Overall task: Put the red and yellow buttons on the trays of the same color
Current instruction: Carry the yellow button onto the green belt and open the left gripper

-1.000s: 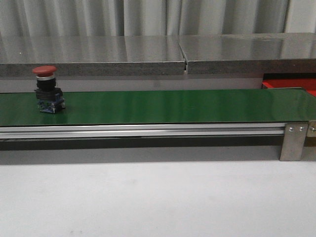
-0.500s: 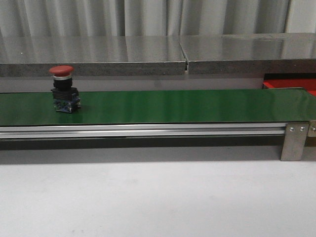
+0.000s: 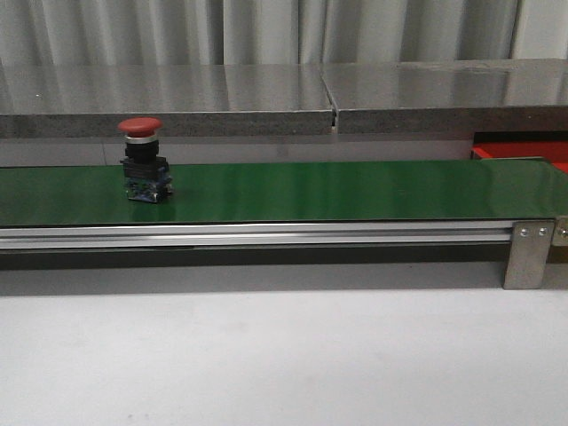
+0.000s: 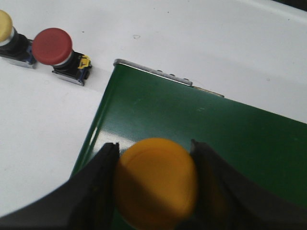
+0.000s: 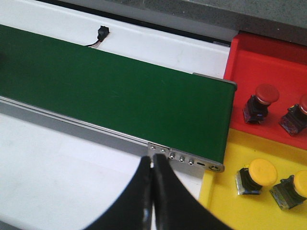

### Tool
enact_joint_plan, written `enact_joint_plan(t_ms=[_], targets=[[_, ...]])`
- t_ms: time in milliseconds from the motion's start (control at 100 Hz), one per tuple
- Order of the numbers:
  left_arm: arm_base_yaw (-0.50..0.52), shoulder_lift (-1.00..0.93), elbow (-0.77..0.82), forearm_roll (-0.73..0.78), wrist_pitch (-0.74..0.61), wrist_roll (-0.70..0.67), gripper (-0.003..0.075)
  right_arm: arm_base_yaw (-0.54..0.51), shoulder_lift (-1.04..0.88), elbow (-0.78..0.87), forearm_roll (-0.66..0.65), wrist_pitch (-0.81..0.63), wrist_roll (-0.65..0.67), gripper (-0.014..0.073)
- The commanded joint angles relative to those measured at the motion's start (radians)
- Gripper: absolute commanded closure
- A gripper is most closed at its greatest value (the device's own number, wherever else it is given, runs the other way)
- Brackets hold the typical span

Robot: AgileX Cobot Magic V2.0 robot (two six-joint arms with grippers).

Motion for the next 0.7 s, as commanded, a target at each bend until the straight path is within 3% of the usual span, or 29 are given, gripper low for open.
enact_joint_plan(t_ms=[0,690], targets=[[-0.016,-0.051,-0.007,-0.007,-0.093,0.000,0.0739,0.001,-0.004,-0.026,0.026,-0.056,-0.009,0.0662],[-0.021,-0.006,0.058,-0.007,-0.167,0.000,0.0739,0.001,-0.004,-0.026,0.026,-0.056,-0.009,0.0662]])
